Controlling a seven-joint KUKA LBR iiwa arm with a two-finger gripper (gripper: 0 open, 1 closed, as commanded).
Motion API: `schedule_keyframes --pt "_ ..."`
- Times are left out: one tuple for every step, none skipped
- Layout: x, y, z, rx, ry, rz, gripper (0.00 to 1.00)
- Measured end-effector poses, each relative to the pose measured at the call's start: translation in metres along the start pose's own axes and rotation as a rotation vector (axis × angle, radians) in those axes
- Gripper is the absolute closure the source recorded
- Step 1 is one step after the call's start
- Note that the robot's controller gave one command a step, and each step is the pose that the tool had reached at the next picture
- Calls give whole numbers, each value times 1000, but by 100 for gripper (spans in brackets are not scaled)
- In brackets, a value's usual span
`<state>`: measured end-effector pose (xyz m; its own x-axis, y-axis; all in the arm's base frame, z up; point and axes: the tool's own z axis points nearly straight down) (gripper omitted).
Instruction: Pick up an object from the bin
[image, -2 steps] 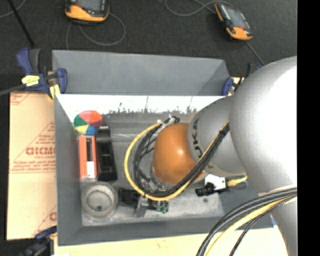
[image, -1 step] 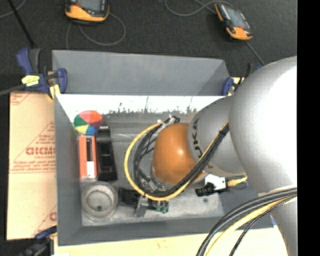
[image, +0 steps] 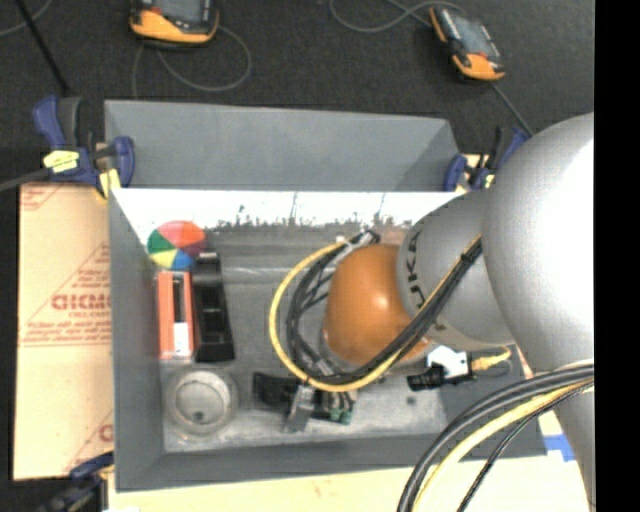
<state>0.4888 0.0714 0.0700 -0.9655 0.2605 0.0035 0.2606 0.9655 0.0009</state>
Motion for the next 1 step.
schedule_keyframes --pt "0 18 -140 2 -2 3 100"
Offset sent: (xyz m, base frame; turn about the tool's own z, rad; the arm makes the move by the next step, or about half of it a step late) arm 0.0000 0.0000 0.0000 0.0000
